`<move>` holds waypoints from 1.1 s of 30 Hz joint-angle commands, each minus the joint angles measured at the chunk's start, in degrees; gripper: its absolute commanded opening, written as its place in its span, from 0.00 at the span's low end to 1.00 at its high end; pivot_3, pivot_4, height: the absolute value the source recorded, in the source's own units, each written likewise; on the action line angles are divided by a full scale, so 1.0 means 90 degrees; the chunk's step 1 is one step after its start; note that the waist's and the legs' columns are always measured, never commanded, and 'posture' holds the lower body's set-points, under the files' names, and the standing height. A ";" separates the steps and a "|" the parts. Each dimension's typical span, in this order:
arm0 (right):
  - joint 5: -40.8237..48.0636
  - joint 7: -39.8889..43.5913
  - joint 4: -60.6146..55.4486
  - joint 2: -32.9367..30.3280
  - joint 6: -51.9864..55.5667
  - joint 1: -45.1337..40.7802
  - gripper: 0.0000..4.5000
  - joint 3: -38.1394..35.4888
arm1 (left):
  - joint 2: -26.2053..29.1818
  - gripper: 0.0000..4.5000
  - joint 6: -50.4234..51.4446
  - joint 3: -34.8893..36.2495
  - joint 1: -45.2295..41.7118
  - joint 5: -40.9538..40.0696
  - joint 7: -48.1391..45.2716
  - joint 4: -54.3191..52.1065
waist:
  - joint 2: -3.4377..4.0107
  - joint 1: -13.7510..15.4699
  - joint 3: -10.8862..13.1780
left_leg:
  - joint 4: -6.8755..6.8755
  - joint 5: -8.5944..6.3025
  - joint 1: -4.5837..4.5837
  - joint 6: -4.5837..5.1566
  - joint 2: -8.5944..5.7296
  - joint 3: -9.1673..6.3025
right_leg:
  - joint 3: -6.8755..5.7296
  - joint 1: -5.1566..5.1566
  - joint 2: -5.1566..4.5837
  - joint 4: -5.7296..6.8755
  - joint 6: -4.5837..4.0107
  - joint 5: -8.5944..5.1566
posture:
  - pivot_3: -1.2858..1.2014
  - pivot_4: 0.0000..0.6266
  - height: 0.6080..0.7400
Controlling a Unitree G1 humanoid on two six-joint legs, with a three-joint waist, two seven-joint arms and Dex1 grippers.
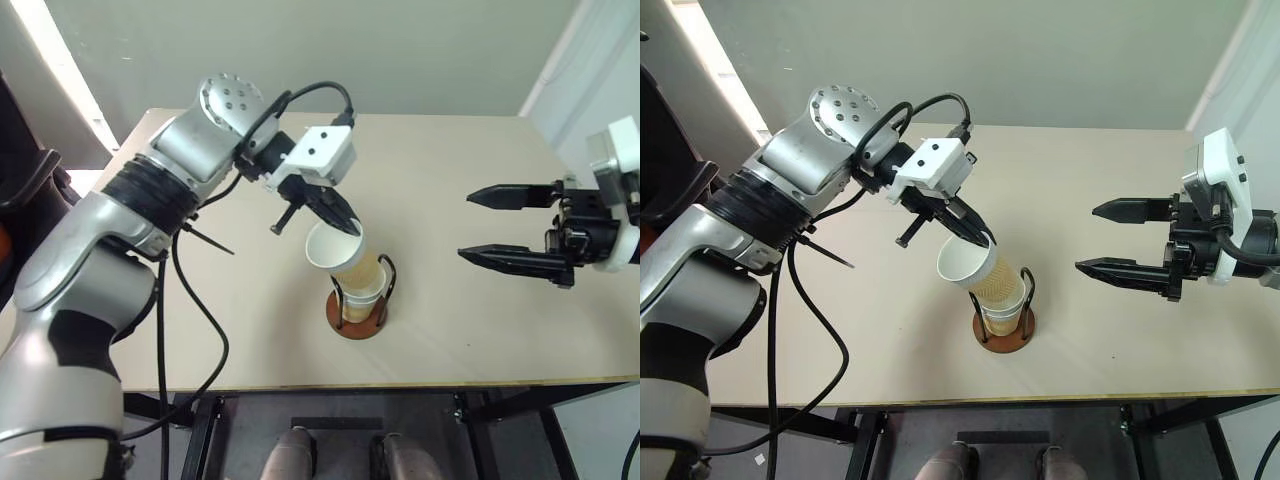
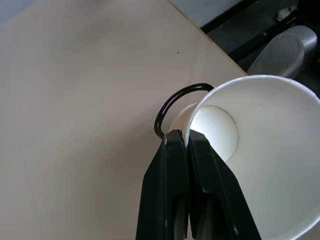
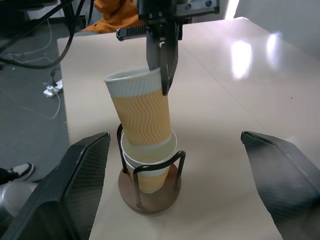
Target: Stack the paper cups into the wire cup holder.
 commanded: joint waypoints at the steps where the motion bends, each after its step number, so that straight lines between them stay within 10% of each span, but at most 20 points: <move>1: 0.0158 -0.0152 -0.0173 -0.0149 -0.0018 -0.0004 0.97 -0.0267 | -0.0088 0.00 -0.0321 0.0024 -0.0210 0.0124 -0.0265 0.0118 | 0.0000 0.0003 0.0000 | 0.0003 0.0000 -0.0001 0.0000 -0.0005 0.0000 | 0.0005 0.0000 -0.0002 0.0001 0.0005 -0.0003 | 0.52 0.24 1.00; 10: 0.0271 -0.0302 -0.0193 -0.0244 -0.0097 0.0090 0.97 -0.0271 | -0.0347 0.00 -0.0463 0.0069 -0.0276 0.0269 -0.0265 0.0275 | 0.0000 0.0022 0.0000 | 0.0053 -0.0027 -0.0021 0.0028 -0.0023 0.0017 | 0.0036 0.0000 -0.0007 -0.0001 0.0048 -0.0019 | 0.52 0.24 1.00; 17: 0.0289 -0.0367 -0.0183 -0.0213 -0.0160 0.0034 0.97 -0.0137 | -0.0826 0.52 -0.0717 0.0638 -0.0300 0.0686 -0.0265 0.0785 | 0.0001 0.0029 0.0000 | 0.0083 -0.0062 -0.0020 0.0077 -0.0025 0.0061 | 0.0090 0.0000 -0.0011 -0.0003 0.0085 -0.0011 | 0.52 0.24 1.00; 25: 0.0243 -0.0307 -0.0080 -0.0129 -0.0294 -0.0117 0.97 0.0208 | -0.1227 0.52 -0.0607 0.1582 -0.0248 0.1400 -0.0265 0.1266 | 0.0002 0.0016 0.0000 | 0.0101 -0.0073 -0.0017 0.0096 -0.0025 0.0103 | 0.0118 -0.0001 -0.0015 -0.0012 0.0107 0.0000 | 0.52 0.24 1.00; 33: -0.0492 0.0617 0.0850 -0.0131 -0.0857 -0.0468 0.97 0.1191 | 0.1071 0.52 0.0903 0.2265 0.1230 0.1007 -0.0265 -0.0428 | 0.0013 -0.0167 -0.0003 | 0.0088 -0.0075 0.0001 0.0092 -0.0021 0.0122 | 0.0135 -0.0017 -0.0002 -0.0011 0.0108 -0.0001 | 0.52 0.24 1.00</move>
